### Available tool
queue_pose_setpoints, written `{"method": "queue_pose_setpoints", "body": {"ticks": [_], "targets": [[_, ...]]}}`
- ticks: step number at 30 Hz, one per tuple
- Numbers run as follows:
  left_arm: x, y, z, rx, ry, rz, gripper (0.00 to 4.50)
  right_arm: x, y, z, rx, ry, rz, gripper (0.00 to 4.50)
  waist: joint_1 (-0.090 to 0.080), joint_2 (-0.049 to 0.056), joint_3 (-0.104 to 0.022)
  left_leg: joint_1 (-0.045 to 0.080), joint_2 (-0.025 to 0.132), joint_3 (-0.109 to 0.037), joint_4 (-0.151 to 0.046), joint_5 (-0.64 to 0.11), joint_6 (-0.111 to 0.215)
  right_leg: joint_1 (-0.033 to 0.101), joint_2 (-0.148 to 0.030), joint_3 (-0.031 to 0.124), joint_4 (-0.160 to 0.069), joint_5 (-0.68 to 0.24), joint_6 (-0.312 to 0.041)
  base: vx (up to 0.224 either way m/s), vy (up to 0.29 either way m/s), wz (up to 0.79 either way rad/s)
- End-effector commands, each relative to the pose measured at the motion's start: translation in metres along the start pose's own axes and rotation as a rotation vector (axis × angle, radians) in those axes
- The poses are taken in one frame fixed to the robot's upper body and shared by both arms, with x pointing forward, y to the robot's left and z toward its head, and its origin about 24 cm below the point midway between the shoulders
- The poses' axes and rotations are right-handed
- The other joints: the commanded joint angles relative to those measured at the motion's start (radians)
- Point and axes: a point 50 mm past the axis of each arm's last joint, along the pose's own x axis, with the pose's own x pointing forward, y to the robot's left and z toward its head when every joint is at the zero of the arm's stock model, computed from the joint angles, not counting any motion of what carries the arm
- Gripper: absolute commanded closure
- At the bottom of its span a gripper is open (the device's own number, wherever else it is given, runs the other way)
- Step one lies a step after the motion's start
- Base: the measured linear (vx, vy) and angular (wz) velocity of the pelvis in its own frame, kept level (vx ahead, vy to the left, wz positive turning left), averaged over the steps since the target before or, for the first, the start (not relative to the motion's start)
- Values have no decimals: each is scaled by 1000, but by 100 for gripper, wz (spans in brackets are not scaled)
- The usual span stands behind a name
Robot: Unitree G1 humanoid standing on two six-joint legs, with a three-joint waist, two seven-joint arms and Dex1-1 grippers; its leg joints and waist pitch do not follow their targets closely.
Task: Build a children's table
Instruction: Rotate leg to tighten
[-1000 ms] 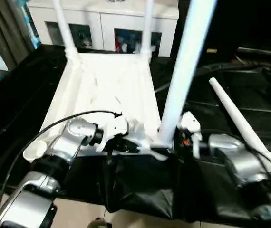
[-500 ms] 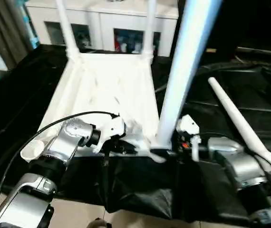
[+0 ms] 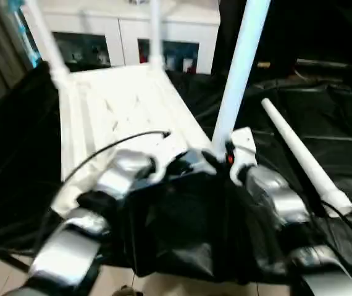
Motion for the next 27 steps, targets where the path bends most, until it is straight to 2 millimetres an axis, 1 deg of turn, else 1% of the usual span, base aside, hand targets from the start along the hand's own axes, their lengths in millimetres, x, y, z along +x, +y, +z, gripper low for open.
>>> {"method": "queue_pose_setpoints", "body": {"ticks": [1,2,5,6,7,10,11,12,13,15,16,17,18,19,20,22,24,25,27], "targets": [[4,4,21,27,-79,66,450,8,34,-17,51,57,131,95,-1,-4,-74,20,13,-10,-66,-255,6,47,-40,28,-74,-170,-205,0,0,0],[2,2,21,38,-95,30,450,7,34,-13,51,36,159,83,-1,-4,-73,19,14,-11,-66,-256,8,48,-41,28,-74,-170,-206,0,0,0],[-1,0,18,60,-106,-12,450,4,31,-11,42,23,199,83,-1,-5,-72,19,13,-12,-68,-274,13,50,-42,27,-78,-208,-199,0,0,0],[-3,-1,17,69,-107,-29,450,3,30,-10,37,20,217,83,-2,-5,-72,19,15,-12,-68,-273,13,50,-42,27,-78,-205,-198,0,0,0],[-8,-4,13,84,-111,-91,450,-4,25,-9,-3,17,287,83,-2,-5,-73,19,15,-12,-67,-266,18,52,-42,27,-76,-190,-201,0,0,0],[-14,-7,10,105,-125,-159,450,-11,22,-8,-44,20,354,83,0,-5,-74,18,17,-11,-66,-249,31,53,-41,27,-72,-147,-214,0,0,0],[-18,-9,8,121,-133,-210,450,-15,18,-7,-86,22,402,83,-2,-11,-74,18,17,-8,-65,-244,36,51,-39,28,-71,-141,-220,0,0,0],[-22,-11,5,131,-137,-254,450,-21,12,-6,-122,26,450,83,2,-7,-74,19,18,-9,-65,-248,37,51,-43,27,-71,-157,-225,0,0,0],[-22,-11,5,131,-137,-254,450,-21,12,-6,-122,26,450,83,5,-8,-72,18,19,-8,-64,-242,39,53,-41,28,-70,-151,-227,0,0,0],[-28,-13,1,142,-132,-312,450,-30,5,-2,-154,30,525,83,9,-6,-72,21,22,-6,-64,-242,41,49,-40,28,-68,-146,-232,0,0,0],[-34,-15,-2,142,-134,-358,450,-38,1,1,-179,39,589,83,11,-5,-72,21,22,-6,-64,-247,42,50,-41,28,-68,-146,-234,0,0,0],[-37,-16,-3,142,-137,-374,450,-41,-1,2,-201,43,609,83,18,-6,-73,21,25,-6,-64,-238,46,53,-40,27,-64,-133,-236,0,0,0],[-38,-16,-3,142,-139,-384,450,-43,-2,3,-215,46,623,83,19,-3,-72,20,25,-6,-64,-240,48,50,-41,27,-64,-134,-239,0,0,0],[-40,-16,-4,142,-141,-393,450,-44,-3,4,-225,51,637,83,20,-4,-71,22,24,-4,-64,-248,45,46,-40,27,-67,-149,-239,0,0,0],[-42,-16,-5,141,-138,-400,450,-47,-4,4,-231,59,657,83,21,-4,-70,22,25,-5,-65,-260,41,46,-41,27,-68,-167,-238,0,0,0],[-47,-15,-8,141,-131,-417,450,-51,-5,4,-240,82,701,83,24,-6,-70,22,25,-7,-67,-279,30,48,-43,28,-71,-211,-223,0,0,0],[-49,-14,-9,141,-126,-423,450,-53,-6,3,-244,92,720,83,24,-7,-69,22,25,-7,-67,-280,28,47,-44,28,-72,-221,-219,0,0,0],[-52,-13,-11,141,-121,-427,450,-54,-6,3,-251,98,727,97,25,-7,-70,24,25,-7,-67,-276,27,44,-43,29,-72,-224,-216,0,0,0],[-54,-12,-11,140,-120,-429,450,-53,-6,4,-243,92,730,115,24,-7,-72,22,24,-7,-66,-262,27,45,-43,28,-69,-204,-221,0,0,0]]}}
